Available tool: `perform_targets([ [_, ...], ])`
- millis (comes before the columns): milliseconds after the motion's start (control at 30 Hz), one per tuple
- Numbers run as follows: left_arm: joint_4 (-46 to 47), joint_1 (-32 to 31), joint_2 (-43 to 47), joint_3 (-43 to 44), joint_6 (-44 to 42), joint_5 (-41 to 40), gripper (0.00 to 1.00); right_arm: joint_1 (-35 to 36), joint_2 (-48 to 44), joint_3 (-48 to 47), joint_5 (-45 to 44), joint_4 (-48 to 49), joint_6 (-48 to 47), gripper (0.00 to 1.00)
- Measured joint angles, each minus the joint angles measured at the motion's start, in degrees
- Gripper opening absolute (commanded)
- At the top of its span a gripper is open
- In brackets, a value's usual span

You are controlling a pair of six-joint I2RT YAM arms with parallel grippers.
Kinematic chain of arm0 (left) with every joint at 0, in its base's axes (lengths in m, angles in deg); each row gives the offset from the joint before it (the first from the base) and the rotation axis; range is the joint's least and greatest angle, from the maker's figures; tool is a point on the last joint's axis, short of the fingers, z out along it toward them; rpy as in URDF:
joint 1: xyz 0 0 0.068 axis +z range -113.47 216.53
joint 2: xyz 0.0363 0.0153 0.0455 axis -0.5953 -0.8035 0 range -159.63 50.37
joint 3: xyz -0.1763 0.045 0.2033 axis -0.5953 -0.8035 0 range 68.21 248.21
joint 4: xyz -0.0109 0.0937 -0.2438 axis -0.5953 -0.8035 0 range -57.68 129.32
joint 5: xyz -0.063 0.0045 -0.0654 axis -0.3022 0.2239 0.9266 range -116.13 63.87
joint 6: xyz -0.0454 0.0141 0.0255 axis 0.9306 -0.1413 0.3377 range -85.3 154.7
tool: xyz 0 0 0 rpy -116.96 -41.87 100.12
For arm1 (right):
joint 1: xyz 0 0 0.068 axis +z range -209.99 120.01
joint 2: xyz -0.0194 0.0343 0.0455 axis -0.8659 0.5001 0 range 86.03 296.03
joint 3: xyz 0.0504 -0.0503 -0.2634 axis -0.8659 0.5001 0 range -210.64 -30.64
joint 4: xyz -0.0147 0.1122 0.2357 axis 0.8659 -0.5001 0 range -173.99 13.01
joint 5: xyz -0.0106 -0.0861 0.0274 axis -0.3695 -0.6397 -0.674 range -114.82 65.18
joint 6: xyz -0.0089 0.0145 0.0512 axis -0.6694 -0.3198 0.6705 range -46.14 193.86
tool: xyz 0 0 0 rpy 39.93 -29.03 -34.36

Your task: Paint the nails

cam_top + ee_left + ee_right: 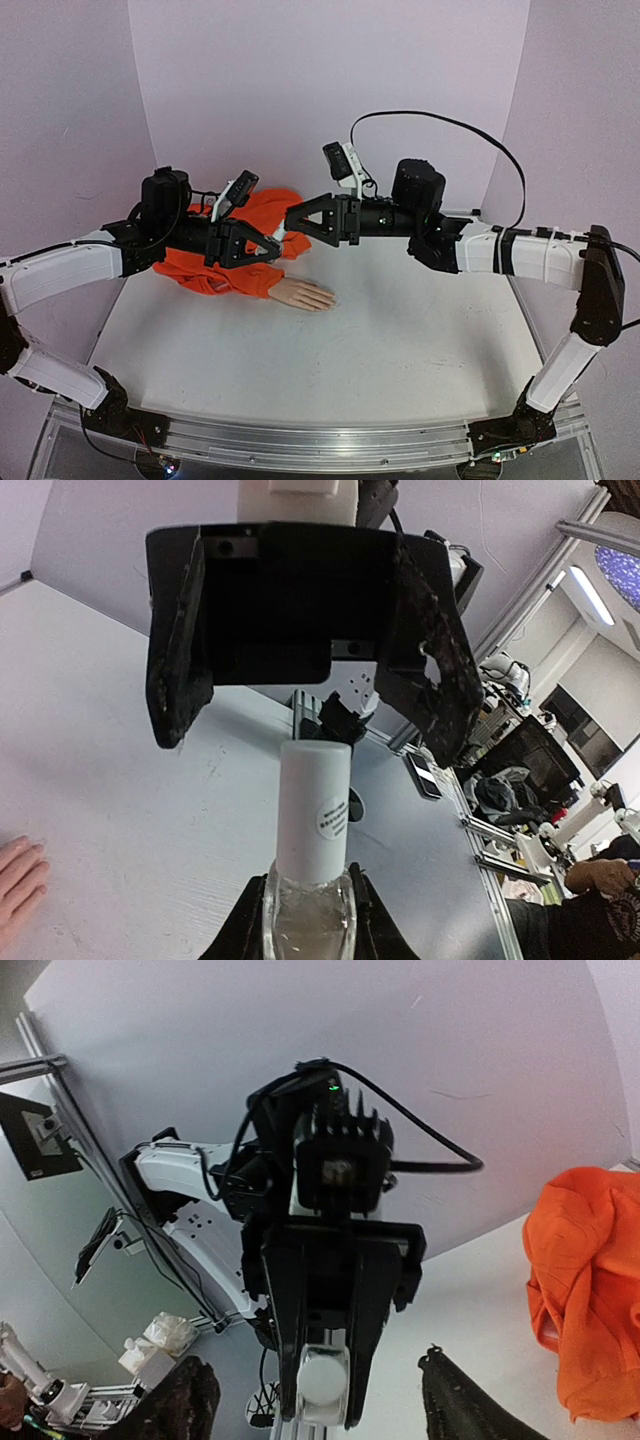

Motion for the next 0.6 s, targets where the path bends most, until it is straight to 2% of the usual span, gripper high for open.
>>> perform_targets([
  [233,-0.07,-0.74,-1.29,0.35,0.37,3.52,0.00,0.04,2.80,-1.51,5.25,4.79,3.13,0.42],
  [467,-0.02,-0.98,-1.55,1.55,0.39,4.09,0.00,0.66,4.15,-2.97,6.78,6.36,4.11,0.33],
  [600,0.00,-1.09,-1.62,1.88,0.39,4.42,0.00,1.03,4.98,-3.72,7.17,7.21,4.42,0.20],
])
